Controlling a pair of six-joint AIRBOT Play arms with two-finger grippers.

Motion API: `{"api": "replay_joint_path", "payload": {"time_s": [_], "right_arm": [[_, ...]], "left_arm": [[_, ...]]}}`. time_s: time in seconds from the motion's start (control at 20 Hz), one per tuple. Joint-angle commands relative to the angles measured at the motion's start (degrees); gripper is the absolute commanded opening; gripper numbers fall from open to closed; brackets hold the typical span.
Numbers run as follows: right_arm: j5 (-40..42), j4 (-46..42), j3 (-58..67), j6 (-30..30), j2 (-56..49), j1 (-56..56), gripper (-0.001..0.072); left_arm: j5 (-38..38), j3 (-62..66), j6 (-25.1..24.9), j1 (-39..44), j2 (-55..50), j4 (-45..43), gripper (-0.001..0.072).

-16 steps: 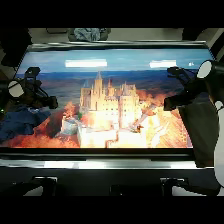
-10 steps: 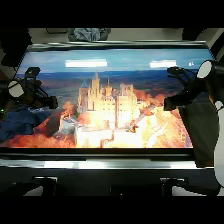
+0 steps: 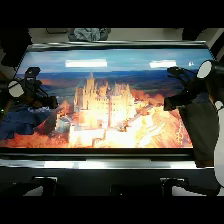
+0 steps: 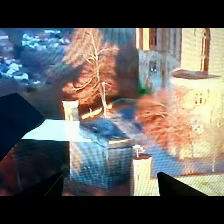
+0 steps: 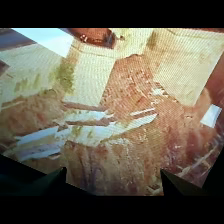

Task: Fold the shirts.

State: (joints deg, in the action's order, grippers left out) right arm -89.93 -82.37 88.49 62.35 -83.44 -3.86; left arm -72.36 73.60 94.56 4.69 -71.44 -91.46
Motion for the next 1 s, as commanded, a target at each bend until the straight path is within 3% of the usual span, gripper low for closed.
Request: {"api": "replay_joint_path", "payload": {"time_s": [0.0,0.15,0.35,0.45,0.6,0.7,0.75,0.95], "right_arm": [[3.2,0.1,0.0,0.0,0.0,0.1,0.0676],[6.3,0.0,0.0,0.0,0.0,0.1,0.0677],[7.3,-1.1,0.0,0.0,0.0,0.1,0.0676],[7.3,-0.8,0.0,0.0,0.0,0.1,0.0676],[6.3,-0.8,0.0,0.0,-0.1,0.1,0.0676],[4.7,-0.8,-0.1,0.4,-0.3,0.1,0.0676],[4.3,-0.8,-0.1,0.5,-0.4,0.1,0.0676],[4.5,0.6,-0.1,0.5,-0.4,0.1,0.0676]], "left_arm": [[2.1,-0.1,0.0,0.0,-0.2,0.0,0.0718],[7.3,-0.1,0.0,0.0,-0.9,0.7,0.0717],[20.7,4.7,0.1,-3.2,-5.8,-2.7,0.072],[20.5,13.6,0.2,-8.4,-12.0,-2.7,0.072],[14.0,32.2,2.8,-18.8,-25.6,-6.6,0.072],[2.5,44.3,6.9,-26.5,-35.2,-10.8,0.072],[-1.9,48.0,9.4,-30.3,-38.9,-8.9,0.072],[6.1,40.1,12.0,-38.0,-41.0,3.5,0.072]]}}
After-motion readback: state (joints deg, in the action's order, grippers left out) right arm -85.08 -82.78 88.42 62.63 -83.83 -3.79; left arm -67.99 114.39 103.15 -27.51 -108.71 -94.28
